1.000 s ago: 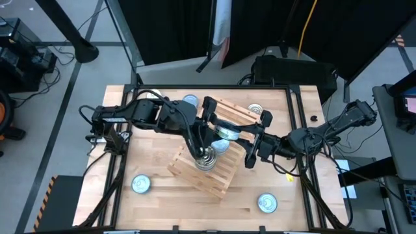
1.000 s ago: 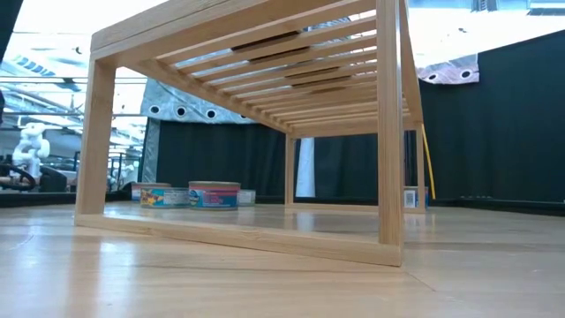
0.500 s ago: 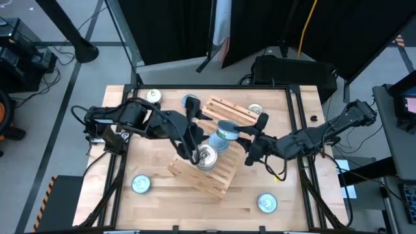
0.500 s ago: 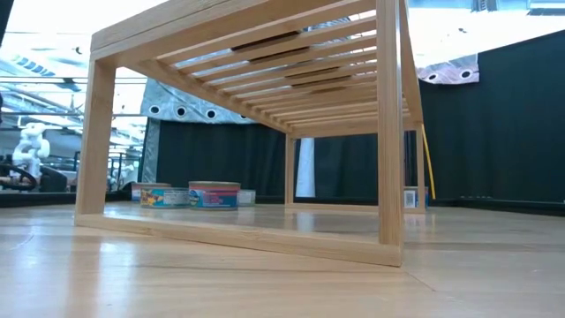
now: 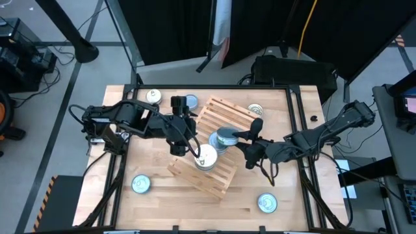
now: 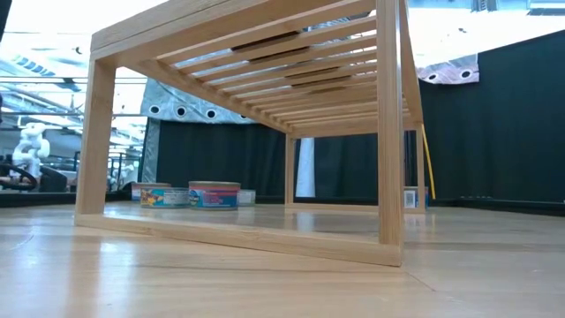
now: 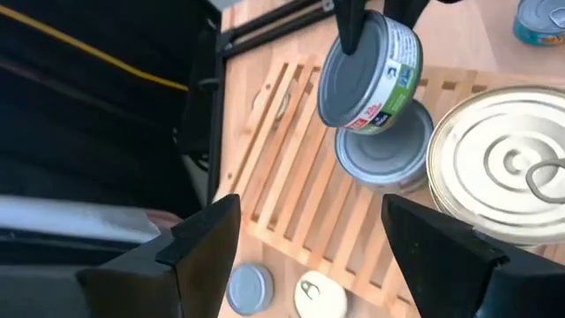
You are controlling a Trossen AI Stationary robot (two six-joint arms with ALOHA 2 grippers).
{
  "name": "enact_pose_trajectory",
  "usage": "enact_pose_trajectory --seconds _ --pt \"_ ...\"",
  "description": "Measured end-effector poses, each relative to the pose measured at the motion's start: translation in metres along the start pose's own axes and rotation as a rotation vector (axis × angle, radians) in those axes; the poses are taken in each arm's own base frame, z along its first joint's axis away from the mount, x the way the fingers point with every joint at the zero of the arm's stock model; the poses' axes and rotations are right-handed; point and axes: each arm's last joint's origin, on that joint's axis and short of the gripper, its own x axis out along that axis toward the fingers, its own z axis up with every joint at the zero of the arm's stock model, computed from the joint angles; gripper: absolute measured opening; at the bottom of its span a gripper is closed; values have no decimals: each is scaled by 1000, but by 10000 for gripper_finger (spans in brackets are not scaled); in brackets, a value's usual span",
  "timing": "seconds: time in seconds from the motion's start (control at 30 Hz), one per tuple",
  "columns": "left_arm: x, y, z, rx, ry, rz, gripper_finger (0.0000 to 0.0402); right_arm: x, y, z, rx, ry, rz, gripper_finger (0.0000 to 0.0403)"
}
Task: Stack canned seafood by type on shelf
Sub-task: Stack the green tuna can on top of the other green tuna can on the shelf
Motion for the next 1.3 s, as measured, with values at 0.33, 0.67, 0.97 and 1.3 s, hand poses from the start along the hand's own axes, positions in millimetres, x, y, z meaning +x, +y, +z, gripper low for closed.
enact_pose_trajectory --seconds 0.33,0.67,0.97,1.3 --pt "0 0 -3 -20 27 -3 283 19 10 -3 -45 53 -11 141" --pt "0 0 -3 -20 28 -3 283 21 12 -2 -48 46 -10 145" --pt "0 0 -3 -20 28 -3 283 25 11 -3 15 15 47 210" --pt "0 -1 -3 -21 28 -8 283 25 8 -1 65 -31 85 258"
